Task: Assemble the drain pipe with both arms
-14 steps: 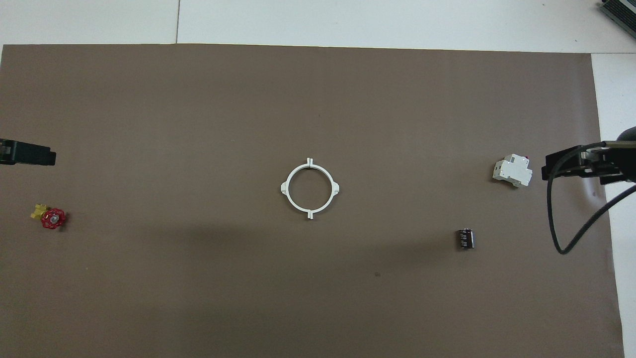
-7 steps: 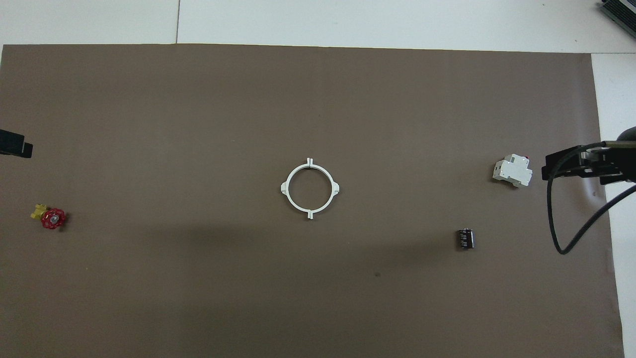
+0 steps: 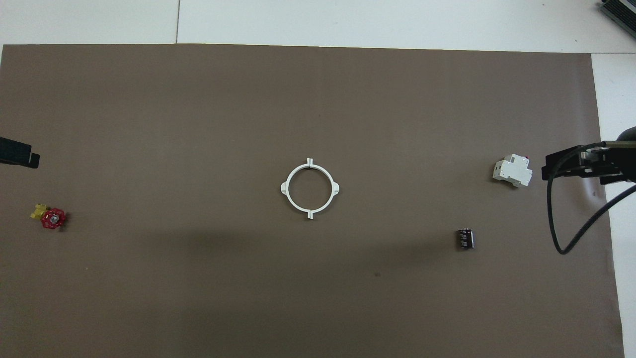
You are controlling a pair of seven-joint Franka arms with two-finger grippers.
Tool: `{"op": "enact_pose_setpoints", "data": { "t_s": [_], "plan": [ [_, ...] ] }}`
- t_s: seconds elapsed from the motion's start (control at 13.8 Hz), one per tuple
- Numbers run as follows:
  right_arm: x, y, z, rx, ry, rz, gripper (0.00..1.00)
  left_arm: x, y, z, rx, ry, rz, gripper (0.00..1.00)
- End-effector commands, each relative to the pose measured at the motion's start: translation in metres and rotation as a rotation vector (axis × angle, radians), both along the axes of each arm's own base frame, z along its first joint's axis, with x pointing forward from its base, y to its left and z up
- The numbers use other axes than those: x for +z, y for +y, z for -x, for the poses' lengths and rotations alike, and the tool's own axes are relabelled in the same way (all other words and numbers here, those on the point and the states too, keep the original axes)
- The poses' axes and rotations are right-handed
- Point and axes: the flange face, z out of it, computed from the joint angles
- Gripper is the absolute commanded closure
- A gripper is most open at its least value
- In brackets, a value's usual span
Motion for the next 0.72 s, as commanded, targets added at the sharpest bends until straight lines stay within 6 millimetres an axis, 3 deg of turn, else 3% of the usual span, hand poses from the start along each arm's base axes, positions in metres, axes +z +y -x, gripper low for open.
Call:
{"op": "enact_pose_setpoints", "data": {
  "t_s": [0.0,0.65],
  "plan": [
    [0.0,-0.002,0.002,0.021,0.013,0.008,0.0,0.006,-0.003,0.003,0.009,-0.022,0.013,0.0],
    [0.0,-0.002,0.002,0.021,0.013,0.008,0.0,0.021,-0.021,0.016,-0.013,0.018,0.011,0.0]
  ]
}}
